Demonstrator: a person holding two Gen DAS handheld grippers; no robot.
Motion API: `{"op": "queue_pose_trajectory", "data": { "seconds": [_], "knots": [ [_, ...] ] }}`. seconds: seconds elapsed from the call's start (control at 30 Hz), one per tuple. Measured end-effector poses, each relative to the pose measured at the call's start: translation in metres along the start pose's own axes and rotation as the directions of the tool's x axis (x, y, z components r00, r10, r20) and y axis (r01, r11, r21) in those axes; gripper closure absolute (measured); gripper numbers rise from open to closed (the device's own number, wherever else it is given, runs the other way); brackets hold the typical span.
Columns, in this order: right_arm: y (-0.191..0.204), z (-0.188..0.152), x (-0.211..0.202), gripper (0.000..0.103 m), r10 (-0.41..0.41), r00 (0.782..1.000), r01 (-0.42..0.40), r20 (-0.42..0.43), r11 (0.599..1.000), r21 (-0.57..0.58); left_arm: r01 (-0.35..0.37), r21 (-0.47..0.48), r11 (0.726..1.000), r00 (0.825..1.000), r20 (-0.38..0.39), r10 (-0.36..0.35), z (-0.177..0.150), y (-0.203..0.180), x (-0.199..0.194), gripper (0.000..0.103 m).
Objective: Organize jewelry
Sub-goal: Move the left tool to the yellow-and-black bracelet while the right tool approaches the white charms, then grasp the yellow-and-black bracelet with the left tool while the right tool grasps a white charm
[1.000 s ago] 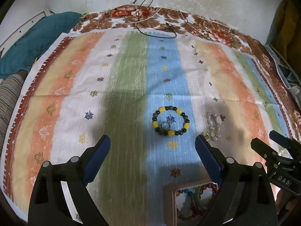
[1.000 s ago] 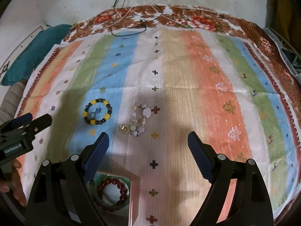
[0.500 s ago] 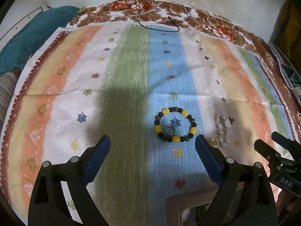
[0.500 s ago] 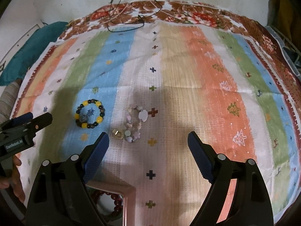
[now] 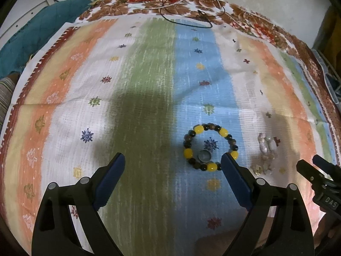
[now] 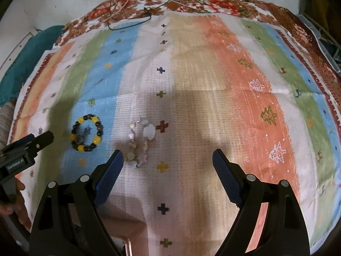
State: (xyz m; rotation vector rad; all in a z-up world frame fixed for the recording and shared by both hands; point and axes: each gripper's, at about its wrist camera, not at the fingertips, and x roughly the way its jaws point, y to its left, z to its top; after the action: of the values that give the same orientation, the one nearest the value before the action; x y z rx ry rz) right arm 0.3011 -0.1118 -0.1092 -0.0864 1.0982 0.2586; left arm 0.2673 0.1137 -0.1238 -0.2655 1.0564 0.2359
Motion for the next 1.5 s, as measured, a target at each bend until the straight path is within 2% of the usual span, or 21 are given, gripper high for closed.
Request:
{"op": "queue_pose_trajectory", "data": {
  "seconds": [0.3,0.7,1.17,1.27,1.37,1.43,1.47,1.5],
  "knots": [
    [0.002,0.006,0.019,0.017,-0.051,0.998,0.051,-0.022,0.998,-0.03,-0.031,0.039,0.999,0.999,-0.016,0.031,0.006,-0.006,0.017,0.013],
    [0.009,0.013,0.043,0.017,-0.069,0.996,0.067,-0.049,0.996,-0.059,-0.054,0.039,0.998,0.997,-0.059,0.056,0.015,-0.003,0.04,0.014],
    [0.001,0.019,0.069,0.017,-0.058,0.993,0.057,-0.102,0.998,-0.01,-0.124,0.082,0.989,0.988,-0.086,0.131,0.021,-0.003,0.064,0.015],
    [0.005,0.017,0.071,0.017,-0.081,0.992,0.078,-0.093,0.996,-0.035,-0.128,0.097,0.987,0.987,-0.088,0.137,0.021,-0.002,0.067,0.019],
    [0.007,0.016,0.071,0.02,-0.091,0.992,0.086,-0.091,0.995,-0.058,-0.105,0.099,0.99,0.988,-0.101,0.115,0.017,-0.001,0.068,0.029],
    [0.008,0.016,0.07,0.027,-0.082,0.992,0.076,-0.092,0.995,-0.067,-0.09,0.1,0.991,0.99,-0.103,0.101,0.016,-0.002,0.068,0.04],
    [0.009,0.015,0.068,0.033,-0.083,0.993,0.076,-0.089,0.994,-0.077,-0.088,0.104,0.991,0.99,-0.104,0.099,0.016,-0.003,0.067,0.044],
    [0.009,0.015,0.067,0.042,-0.084,0.993,0.077,-0.085,0.993,-0.084,-0.083,0.103,0.991,0.99,-0.106,0.093,0.016,-0.003,0.066,0.053]
  ]
}}
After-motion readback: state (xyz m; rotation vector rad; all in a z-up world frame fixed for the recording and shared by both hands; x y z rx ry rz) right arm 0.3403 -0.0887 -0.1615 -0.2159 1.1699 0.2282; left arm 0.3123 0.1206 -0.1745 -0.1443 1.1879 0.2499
